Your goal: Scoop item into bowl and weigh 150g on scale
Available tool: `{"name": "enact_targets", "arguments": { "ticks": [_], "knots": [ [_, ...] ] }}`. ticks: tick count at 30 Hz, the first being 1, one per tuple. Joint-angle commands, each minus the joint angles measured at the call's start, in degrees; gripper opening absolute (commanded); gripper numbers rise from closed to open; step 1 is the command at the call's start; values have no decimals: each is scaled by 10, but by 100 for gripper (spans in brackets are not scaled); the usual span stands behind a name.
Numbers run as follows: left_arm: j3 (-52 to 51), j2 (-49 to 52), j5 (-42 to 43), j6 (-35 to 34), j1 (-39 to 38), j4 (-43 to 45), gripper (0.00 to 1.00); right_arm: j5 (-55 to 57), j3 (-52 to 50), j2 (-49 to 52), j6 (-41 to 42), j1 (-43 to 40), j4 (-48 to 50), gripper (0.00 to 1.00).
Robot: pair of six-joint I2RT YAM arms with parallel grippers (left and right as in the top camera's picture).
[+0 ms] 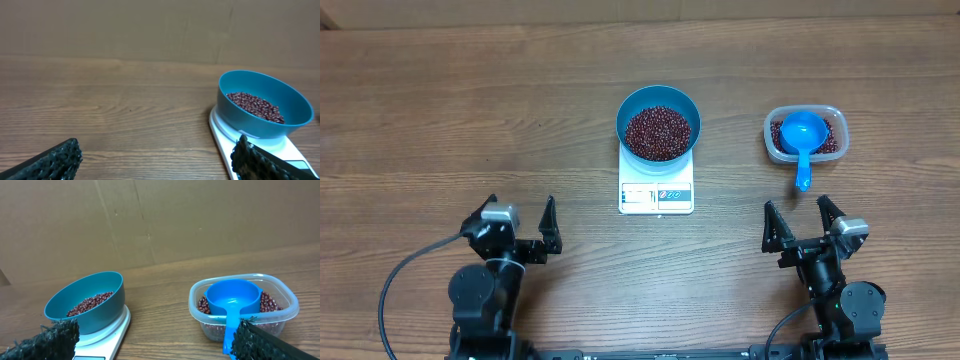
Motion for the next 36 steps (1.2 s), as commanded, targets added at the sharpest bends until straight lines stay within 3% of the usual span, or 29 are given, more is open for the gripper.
{"name": "enact_targets", "arguments": {
  "ticks": [1,7,20,36],
  "knots": [
    [-42,-44,-21,17,6,3,100,5,-6,-7,-3,4,2,100],
    [-102,-99,-21,15,5,2,100,5,-6,-7,-3,4,2,100],
    [-104,-174,-21,26,4,-12,100,5,-6,-7,-3,4,2,100],
    [-104,-173,-21,25,5,-12,100,5,-6,-7,-3,4,2,100]
  ]
}}
